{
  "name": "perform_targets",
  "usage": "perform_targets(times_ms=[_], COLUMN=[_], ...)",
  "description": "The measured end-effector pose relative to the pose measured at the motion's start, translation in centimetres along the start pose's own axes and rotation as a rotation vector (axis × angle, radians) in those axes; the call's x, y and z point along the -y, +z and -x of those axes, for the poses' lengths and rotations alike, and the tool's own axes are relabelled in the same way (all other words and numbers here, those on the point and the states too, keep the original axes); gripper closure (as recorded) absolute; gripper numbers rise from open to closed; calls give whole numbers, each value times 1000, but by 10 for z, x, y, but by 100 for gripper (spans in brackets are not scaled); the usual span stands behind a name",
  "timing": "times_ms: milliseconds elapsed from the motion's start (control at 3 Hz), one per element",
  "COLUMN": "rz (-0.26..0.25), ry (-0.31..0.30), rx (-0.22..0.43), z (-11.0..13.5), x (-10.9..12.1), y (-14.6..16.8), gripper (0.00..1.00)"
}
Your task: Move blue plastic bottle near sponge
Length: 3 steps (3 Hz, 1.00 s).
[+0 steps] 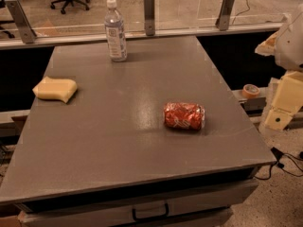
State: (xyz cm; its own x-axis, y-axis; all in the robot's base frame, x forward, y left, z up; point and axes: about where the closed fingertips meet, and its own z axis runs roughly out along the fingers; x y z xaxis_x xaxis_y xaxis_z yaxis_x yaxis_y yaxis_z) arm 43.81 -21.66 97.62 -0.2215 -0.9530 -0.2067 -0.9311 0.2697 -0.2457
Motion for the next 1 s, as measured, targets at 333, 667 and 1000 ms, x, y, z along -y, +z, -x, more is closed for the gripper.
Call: perform_targets(times_ms=[333,667,1000], rz=[0,-10,-52], ry=[0,8,-18], rx=[0,73,205], z=[0,33,106], x=[0,17,68], y=[0,18,52], gripper=[0,0,0])
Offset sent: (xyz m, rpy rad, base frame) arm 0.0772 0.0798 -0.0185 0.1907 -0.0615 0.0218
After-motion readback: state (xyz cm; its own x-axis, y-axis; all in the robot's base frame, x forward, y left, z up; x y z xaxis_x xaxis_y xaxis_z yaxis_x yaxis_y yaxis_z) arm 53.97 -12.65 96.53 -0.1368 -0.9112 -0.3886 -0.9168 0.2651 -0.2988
